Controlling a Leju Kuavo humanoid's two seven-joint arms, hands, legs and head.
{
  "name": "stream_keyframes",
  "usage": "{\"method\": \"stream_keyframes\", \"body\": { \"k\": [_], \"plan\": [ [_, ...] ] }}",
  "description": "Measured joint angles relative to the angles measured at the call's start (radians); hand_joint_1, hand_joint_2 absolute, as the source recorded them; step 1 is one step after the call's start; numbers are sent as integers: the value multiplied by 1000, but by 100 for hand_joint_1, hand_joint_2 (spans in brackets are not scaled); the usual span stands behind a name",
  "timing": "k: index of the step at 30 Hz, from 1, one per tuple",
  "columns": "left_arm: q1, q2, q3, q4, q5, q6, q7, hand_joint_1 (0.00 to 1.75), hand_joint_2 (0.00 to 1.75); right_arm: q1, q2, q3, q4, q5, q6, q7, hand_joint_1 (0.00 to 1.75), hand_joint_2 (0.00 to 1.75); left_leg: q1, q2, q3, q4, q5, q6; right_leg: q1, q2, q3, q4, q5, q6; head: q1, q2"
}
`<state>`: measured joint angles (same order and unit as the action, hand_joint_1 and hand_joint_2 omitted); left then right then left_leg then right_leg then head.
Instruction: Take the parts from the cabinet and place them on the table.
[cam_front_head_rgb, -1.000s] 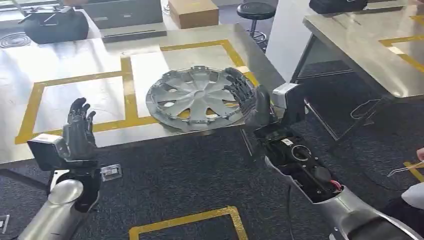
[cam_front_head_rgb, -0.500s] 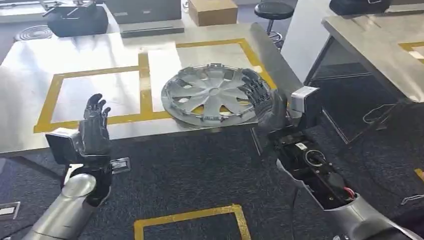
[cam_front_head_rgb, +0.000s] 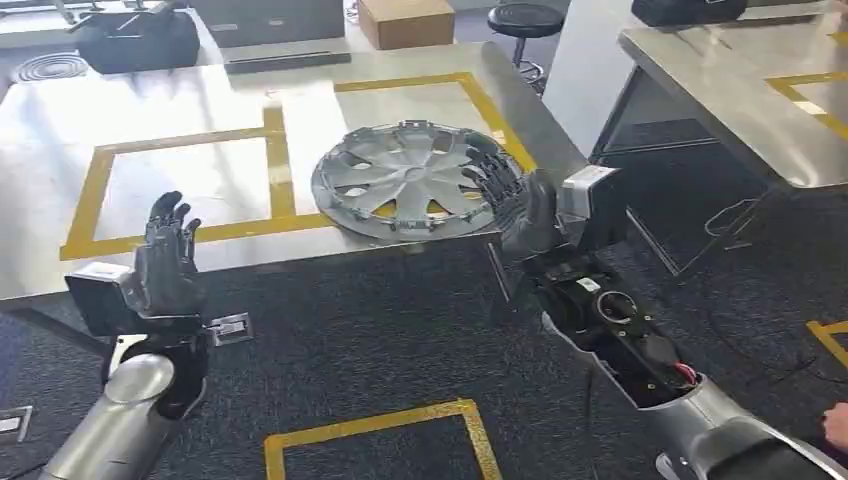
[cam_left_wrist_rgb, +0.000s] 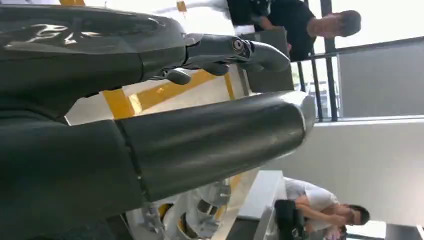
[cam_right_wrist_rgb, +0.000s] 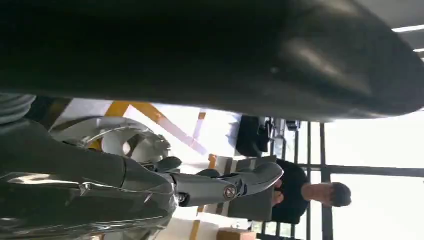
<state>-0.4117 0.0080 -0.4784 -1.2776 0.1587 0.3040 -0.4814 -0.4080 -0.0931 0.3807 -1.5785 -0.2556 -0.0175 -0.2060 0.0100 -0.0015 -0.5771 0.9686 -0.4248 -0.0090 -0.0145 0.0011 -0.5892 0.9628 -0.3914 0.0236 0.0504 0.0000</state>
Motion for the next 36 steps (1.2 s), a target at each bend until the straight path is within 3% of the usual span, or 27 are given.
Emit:
{"method": "stream_keyframes", "body": {
  "k": [2, 3, 5, 7, 8, 9, 11, 12, 13, 14, 16, 17, 18, 19, 21, 22, 23, 24, 26, 27, 28, 29, 31, 32, 33, 34, 36],
  "plan": [
    [-2, 0, 0, 0, 0, 0, 0, 0, 0, 0, -1, 0, 0, 0, 0, 0, 0, 0, 3, 2, -2, -11, 13, 21, -5, 0, -5, 1, -1, 13, -1, 0],
    [-4, -1, 0, 0, 0, -1, 0, 0, 0, -1, -4, -1, 0, 0, 0, 0, 0, 0, 3, 4, -5, -12, 18, 28, -6, 0, -22, 26, -36, 15, 0, 0],
    [-3, -1, 0, 0, 0, -2, 0, 0, 0, -2, -4, -2, 0, 0, 0, 0, 0, 0, 1, 4, -14, -12, 25, 37, -6, 0, -67, 173, -139, 18, 16, 0],
    [-2, -1, 0, 0, 0, -2, 0, 0, 0, 0, -5, -2, 0, 0, 0, 0, 0, 0, -4, 4, -27, -11, 33, 41, -5, 0, -110, 320, -201, 20, 22, 0],
    [0, 0, 0, 0, 0, -2, 0, 0, 0, 0, -5, -2, 0, 0, -1, 1, 0, 0, -6, 4, -33, -11, 38, 40, -5, 0, -105, 330, -196, 19, 23, 0],
    [1, 0, 0, 0, 0, -2, 0, 0, 0, 0, -5, -2, 0, 0, -1, 1, 0, 0, -8, 4, -37, -10, 42, 40, -4, 0, -76, 295, -174, 15, 24, 0],
    [2, 0, 0, 0, 0, -2, 2, 0, 0, -1, -5, -2, 0, 0, -1, 1, 0, 0, -11, 2, -41, -10, 47, 38, 0, 0, 39, 111, -95, 1, 32, 0],
    [1, -1, 0, -1, 0, -3, 2, 0, 0, -3, -5, -2, 0, 0, -1, 1, 0, 0, -11, 3, -42, -10, 50, 35, 7, 2, 83, 27, -87, -9, 37, 0],
    [-1, 0, 0, -1, 0, -4, 2, 0, 0, -3, -5, -2, 0, 0, -1, 1, 0, 0, -15, 3, -48, -10, 57, 28, 11, 2, 115, -2, -96, -13, 32, 0],
    [0, -1, 0, -2, 0, -5, 4, 0, 0, -4, -5, -2, -2, 0, -1, 0, 0, 0, -9, 4, -51, -10, 65, 21, 15, 3, 109, -11, -92, -14, 30, 0],
    [1, -2, 0, -3, -1, -5, 5, 0, 0, -3, -5, -2, -2, 0, -1, 0, 0, 0, -5, 4, -51, -19, 79, 9, 21, 4, 104, -12, -80, -19, 45, 0],
    [2, -1, 0, -5, -2, -5, 6, 0, 0, -3, -5, -2, -2, 0, -1, 0, 0, 0, -13, 1, -51, -21, 85, 1, 13, 1, 104, -29, -65, -26, 45, 0],
    [2, 0, 0, -6, -2, -4, 6, 0, 0, -5, -5, 0, -3, 0, -1, 0, 0, 0, -10, -2, -61, -2, 58, -3, 7, -6, 104, -36, -52, -30, 43, 0],
    [0, 0, 0, -6, -2, -4, 6, 0, 0, -6, -5, 0, -2, 0, -1, 0, 0, 0, -10, -1, -83, 53, 5, -8, 5, -6, 93, -37, -45, -38, 34, 0],
    [2, 2, 0, -6, -2, -4, 9, 0, 0, -3, -5, 2, -2, -1, 0, 1, 0, 0, -3, -2, -143, 212, -95, -15, 5, -7, 69, -34, -31, -41, 19, 0],
    [5, 2, 0, -6, -2, -3, 10, 0, 0, -2, -5, 3, -2, -1, 0, 1, 0, 0, -2, -2, -168, 287, -126, -19, 5, -7, 55, -31, -23, -40, 13, 0],
    [7, 2, 0, -6, -2, -3, 10, 0, 0, 0, -5, 3, -2, -1, 0, 2, 0, 0, 1, -1, -174, 323, -126, -22, 5, -8, 43, -29, -16, -40, 7, 0],
    [7, 2, 0, -6, -2, -2, 10, 0, 0, 2, -5, 3, -2, -1, 0, 2, 0, 0, 5, -1, -157, 311, -101, -25, 4, -8, 32, -27, -9, -38, 2, 0],
    [6, 3, 0, -6, -2, -2, 10, 0, 0, 3, -5, 4, -2, -1, 0, 2, 0, 0, 11, -1, -54, 163, -26, -28, 2, -8, 11, -19, 2, -30, -3, 0],
    [5, 3, 0, -7, -2, -2, 10, 0, 0, 2, -5, 4, -3, -1, 0, 2, 0, 0, 14, 0, 8, 70, -10, -28, 1, -7, 5, -12, 5, -25, -5, 0],
    [2, 3, 0, -8, -2, -2, 10, 0, 0, 2, -5, 3, -3, -1, 0, 2, 0, 0, 14, 0, 46, -3, -40, -29, 5, -7, -6, -6, 8, -20, -10, 0],
    [5, 2, 0, -11, -2, -2, 10, 0, 0, 2, -5, 3, -5, -1, 0, 2, 0, 0, 4, -6, 45, -3, -27, -13, 5, -7, -9, -5, 15, -14, -8, 0],
    [5, 3, 0, -12, -1, -1, 11, 0, 0, 3, -5, 4, -6, 0, 0, 0, 0, 0, 3, -6, 36, -5, -23, -4, 5, -6, -14, -6, 26, -1, -3, 0],
    [6, 3, 0, -12, -2, -1, 11, 0, 0, 6, -5, 4, -6, -1, 0, 1, 0, 0, 3, -5, 32, -11, -15, 8, 3, -4, -17, -7, 32, 6, -3, 0],
    [5, 3, 0, -12, -2, -1, 12, 0, 0, 8, -5, 2, -6, 0, 0, 1, 0, 0, 7, 0, 28, -15, -6, 19, -3, -4, -24, 5, 12, 9, -5, 0],
    [4, 2, 0, -13, -2, 0, 13, 0, 0, 8, -5, 2, -6, 0, 0, 2, 0, 0, 6, 0, 19, -15, 1, 27, -3, -4, -41, 39, -36, 13, 1, 0],
    [4, 2, 0, -14, -2, 2, 14, 0, 0, 9, -5, 2, -6, 0, 0, 1, 0, 0, 3, 2, 1, -15, 16, 37, -4, -4, -96, 202, -151, 20, 13, 0]
  ]
}}
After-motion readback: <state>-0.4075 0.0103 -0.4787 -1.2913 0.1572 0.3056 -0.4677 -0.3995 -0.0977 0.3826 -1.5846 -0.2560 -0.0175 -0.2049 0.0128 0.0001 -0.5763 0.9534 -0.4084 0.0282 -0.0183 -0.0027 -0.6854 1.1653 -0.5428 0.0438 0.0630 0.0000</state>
